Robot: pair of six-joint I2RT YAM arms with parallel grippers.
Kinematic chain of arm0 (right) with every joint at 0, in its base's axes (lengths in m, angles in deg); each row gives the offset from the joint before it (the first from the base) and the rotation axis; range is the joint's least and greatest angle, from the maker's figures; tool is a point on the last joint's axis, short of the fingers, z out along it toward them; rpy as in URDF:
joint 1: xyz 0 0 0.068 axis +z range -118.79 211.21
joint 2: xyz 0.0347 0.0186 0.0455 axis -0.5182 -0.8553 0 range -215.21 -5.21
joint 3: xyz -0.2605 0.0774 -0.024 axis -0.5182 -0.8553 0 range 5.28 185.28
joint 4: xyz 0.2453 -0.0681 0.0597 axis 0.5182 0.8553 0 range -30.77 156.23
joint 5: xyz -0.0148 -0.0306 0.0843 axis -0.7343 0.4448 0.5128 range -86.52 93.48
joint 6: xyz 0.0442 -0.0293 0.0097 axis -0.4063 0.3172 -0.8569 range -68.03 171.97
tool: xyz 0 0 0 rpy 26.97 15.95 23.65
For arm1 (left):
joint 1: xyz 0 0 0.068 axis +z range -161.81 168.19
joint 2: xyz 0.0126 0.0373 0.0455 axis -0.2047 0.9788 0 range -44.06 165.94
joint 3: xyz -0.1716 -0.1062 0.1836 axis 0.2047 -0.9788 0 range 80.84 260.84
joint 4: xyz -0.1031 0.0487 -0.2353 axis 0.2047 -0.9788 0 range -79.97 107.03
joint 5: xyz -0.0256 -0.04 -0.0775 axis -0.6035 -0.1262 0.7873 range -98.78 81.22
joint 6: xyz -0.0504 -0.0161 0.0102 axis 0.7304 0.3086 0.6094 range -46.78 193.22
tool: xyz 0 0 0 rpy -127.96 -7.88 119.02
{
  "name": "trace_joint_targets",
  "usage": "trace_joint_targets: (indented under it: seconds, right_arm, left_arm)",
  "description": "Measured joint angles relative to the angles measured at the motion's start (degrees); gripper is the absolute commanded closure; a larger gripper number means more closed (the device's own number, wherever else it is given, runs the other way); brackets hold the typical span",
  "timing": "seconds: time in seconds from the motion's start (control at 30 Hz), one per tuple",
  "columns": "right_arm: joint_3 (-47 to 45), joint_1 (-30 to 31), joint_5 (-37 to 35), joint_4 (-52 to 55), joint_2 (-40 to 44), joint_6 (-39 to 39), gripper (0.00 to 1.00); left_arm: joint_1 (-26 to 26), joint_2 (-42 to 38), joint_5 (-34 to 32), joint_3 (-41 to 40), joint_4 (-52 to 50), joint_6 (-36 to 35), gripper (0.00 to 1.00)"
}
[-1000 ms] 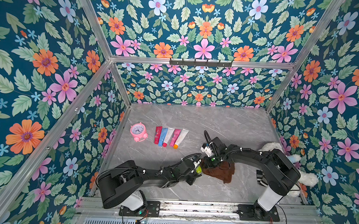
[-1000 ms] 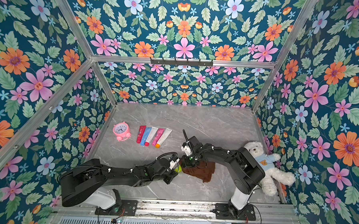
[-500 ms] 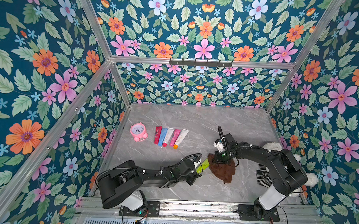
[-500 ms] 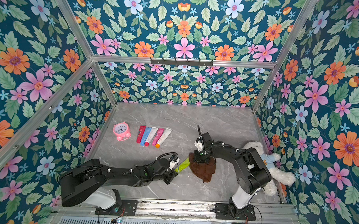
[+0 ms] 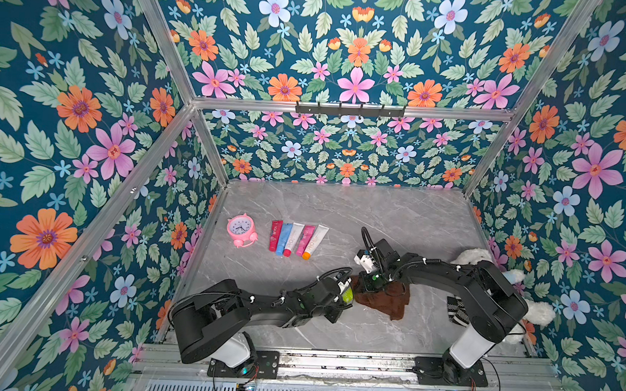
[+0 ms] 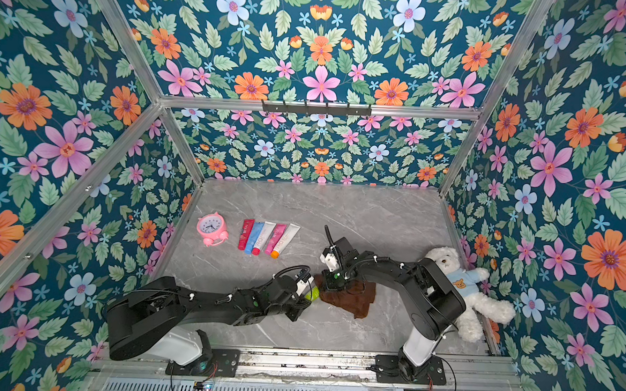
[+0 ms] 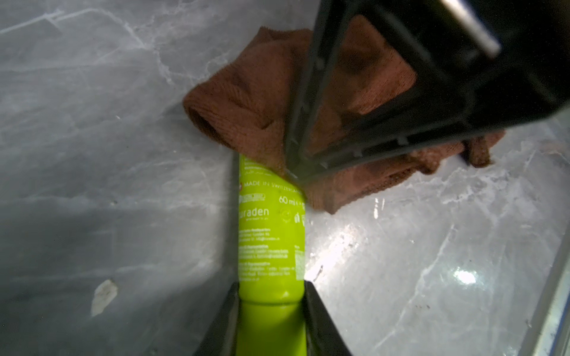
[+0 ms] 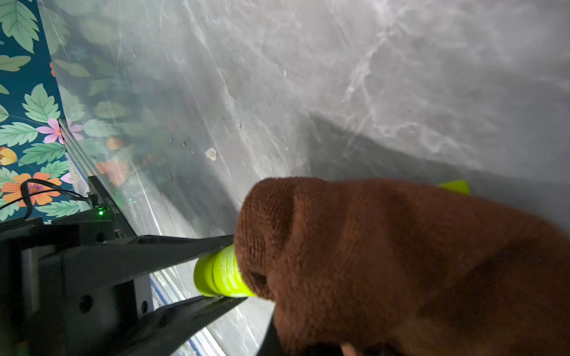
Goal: Wipe the surface of the toothpaste tube
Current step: Wipe the dirt from the toothpaste tube, then adjust the toothpaste at the center of the board.
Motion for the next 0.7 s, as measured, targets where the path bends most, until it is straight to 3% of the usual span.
trace_joint_targets:
  seconds: [0.17,0.4,0.6,0.7]
  right_arm:
    - [-1.2,-6.0,2.5,0.9,0.1,1.0,1.0]
    - [-3.5,-10.6,-12.4,6.4,8.1,2.8,1.0]
    - [-8.7,-10.5,-13.9,6.4,14.5,2.1,1.0]
    - [-10.5,-10.5,-13.5,6.0,16.0,1.9,1.0]
  left_arm:
    - [0.0,-0.4,-0.2,-0.2,0.1,0.0,1.0]
    - [-0.2,-0.6,-2.0,0.4,-2.0,1.5,1.0]
    - [-0.1,0.5,-7.6,3.7,-6.7,7.3,1.0]
    - [0.0,1.6,-9.0,5.5,-7.8,10.9,0.73]
